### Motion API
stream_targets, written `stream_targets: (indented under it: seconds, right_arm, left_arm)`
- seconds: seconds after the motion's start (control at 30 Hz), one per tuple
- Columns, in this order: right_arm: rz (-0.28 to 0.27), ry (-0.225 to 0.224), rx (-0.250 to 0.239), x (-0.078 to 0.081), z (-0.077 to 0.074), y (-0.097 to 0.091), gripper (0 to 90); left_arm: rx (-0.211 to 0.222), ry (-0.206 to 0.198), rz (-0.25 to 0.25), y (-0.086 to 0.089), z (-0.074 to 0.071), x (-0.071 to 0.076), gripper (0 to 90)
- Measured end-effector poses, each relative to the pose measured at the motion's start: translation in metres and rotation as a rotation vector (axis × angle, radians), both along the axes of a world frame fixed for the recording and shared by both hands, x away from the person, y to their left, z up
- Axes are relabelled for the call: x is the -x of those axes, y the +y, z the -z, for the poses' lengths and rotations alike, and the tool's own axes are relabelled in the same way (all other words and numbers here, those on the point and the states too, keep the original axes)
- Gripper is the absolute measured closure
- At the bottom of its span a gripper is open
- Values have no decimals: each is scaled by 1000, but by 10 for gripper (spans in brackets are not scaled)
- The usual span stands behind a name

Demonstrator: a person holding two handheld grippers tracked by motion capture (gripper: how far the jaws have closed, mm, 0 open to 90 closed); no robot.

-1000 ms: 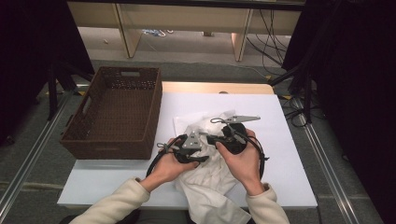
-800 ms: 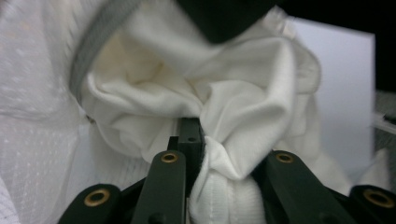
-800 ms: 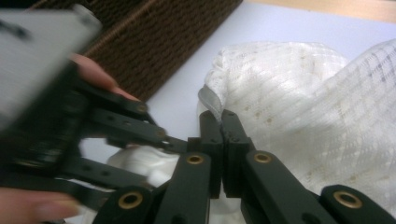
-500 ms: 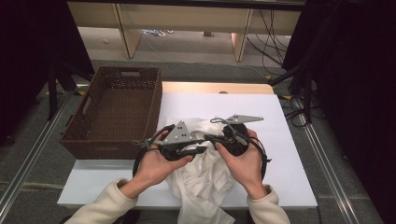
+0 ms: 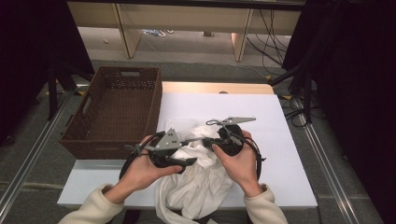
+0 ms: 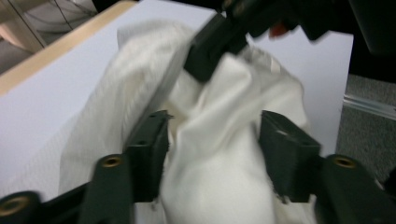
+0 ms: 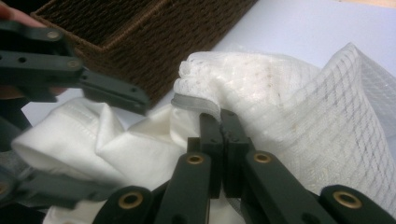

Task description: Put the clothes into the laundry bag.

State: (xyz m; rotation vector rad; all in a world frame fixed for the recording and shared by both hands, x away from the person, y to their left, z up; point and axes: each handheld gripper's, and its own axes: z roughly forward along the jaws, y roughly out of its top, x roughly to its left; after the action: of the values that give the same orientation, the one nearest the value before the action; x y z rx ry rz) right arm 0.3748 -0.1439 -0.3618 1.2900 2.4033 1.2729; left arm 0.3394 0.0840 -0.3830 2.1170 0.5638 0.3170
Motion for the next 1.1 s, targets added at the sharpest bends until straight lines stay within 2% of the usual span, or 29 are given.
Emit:
stream_targets:
  seconds: [0.07,0.1,0.17,0.2,0.23,0.3,0.37,0.4,0.5,0.53,0.6,0.67,0.73,0.77,0.8,0.87,0.9,0.97,1.0,1.07,1.1]
  right_arm:
    - [6,8,-9,1,0,0,900]
    - [9,7,-2,1,-1,0,900]
    - [-4,-2,18,0,0,0,900]
    - [-2,5,8,1,0,1,900]
    - [-8,-7,3,0,1,2,900]
    - [-5,7,1,0,1,3,900]
    - [-2,-4,10,1,1,3,900]
    - [-2,10,1,2,1,5,900]
    - [-3,1,-3,3,0,5,900]
    - [-6,-6,-5,4,0,5,900]
    - [-1,-16,-9,6,-2,6,900]
    - [-14,-39,-11,6,-4,5,900]
    - [-11,-44,-25,9,-7,7,900]
    - [-19,-56,-26,10,-8,8,900]
    - [-25,-58,-33,12,-9,9,900]
    - [-41,-76,-34,14,-11,9,900]
    - [-43,-82,-41,14,-12,10,900]
    - [-32,-78,-30,15,-13,10,900]
    - [-37,-80,-29,13,-11,9,900]
    - [-10,-51,-36,10,-7,6,900]
    - [1,-39,-35,9,-6,5,900]
  left_arm:
    - [-20,38,6,7,11,4,274]
    - [-47,50,8,10,17,4,252]
    - [-70,80,5,12,32,1,244]
    - [-65,103,12,11,38,0,243]
    - [-41,117,8,8,43,-1,254]
    - [-12,111,10,1,50,-7,352]
    - [-8,99,29,-6,53,-13,518]
    - [2,102,34,-10,54,-17,582]
    - [59,142,30,-20,52,-23,737]
    - [74,136,24,-23,48,-22,772]
    - [87,99,27,-27,38,-18,812]
    - [80,42,19,-30,27,-17,827]
    - [101,38,11,-35,23,-22,831]
    - [105,60,-12,-37,23,-25,834]
    - [111,59,-20,-39,26,-30,836]
    - [101,25,-69,-44,33,-44,839]
    - [90,22,-100,-45,39,-54,840]
    - [100,38,-122,-47,45,-65,840]
    - [81,18,-114,-48,47,-67,837]
    - [68,15,-86,-49,48,-65,808]
    - [50,18,-62,-47,47,-63,765]
